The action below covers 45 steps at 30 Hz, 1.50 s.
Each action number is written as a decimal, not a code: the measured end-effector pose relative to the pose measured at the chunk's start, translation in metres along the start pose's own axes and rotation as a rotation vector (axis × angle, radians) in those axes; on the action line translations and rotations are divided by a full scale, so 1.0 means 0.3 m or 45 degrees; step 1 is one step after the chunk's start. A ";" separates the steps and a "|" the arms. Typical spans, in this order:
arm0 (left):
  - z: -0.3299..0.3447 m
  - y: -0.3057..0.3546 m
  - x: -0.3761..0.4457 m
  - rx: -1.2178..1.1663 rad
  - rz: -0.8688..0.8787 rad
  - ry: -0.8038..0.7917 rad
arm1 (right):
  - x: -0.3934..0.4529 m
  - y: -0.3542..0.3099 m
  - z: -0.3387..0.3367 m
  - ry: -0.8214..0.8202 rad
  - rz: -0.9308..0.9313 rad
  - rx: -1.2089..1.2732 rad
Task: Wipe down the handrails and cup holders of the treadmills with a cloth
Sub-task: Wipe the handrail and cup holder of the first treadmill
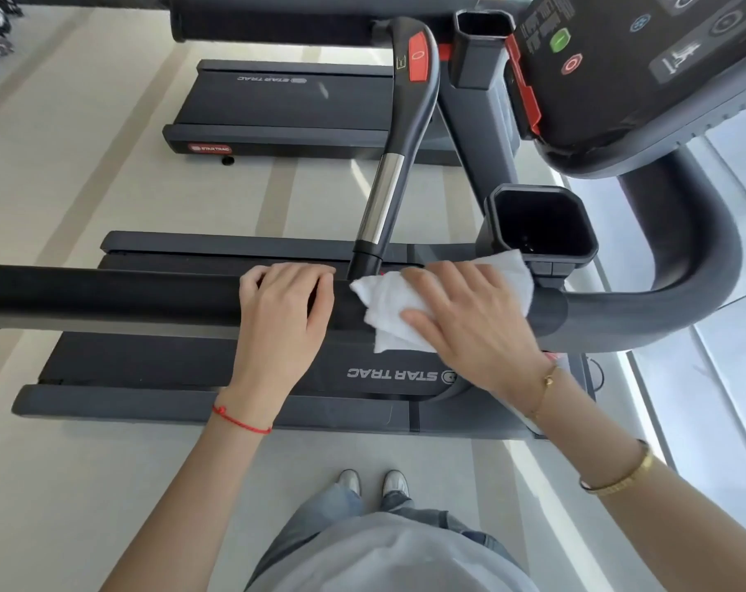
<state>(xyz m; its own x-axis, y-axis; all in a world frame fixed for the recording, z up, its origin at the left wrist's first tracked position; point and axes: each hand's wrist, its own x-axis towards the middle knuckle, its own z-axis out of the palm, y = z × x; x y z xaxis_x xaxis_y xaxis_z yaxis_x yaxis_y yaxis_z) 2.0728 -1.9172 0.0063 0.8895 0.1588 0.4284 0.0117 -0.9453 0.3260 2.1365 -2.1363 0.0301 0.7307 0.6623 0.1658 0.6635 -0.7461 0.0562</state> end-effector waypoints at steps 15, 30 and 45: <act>-0.165 -0.399 -0.019 0.086 -0.015 0.059 | 0.225 -0.426 0.029 -0.025 -0.068 -0.002; -0.352 -0.914 -0.054 0.104 -0.010 0.103 | 0.565 -0.942 0.058 -0.028 -0.024 0.060; -0.404 -1.012 -0.069 -0.239 -0.170 0.035 | 0.592 -0.942 0.038 -0.036 0.016 0.129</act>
<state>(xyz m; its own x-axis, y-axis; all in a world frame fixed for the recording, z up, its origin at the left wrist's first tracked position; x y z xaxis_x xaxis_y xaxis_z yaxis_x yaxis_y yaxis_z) 1.9954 -1.5989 0.0004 0.8730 0.2891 0.3927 0.0410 -0.8460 0.5316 2.0806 -1.8071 0.0326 0.7426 0.6554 0.1377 0.6658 -0.7448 -0.0457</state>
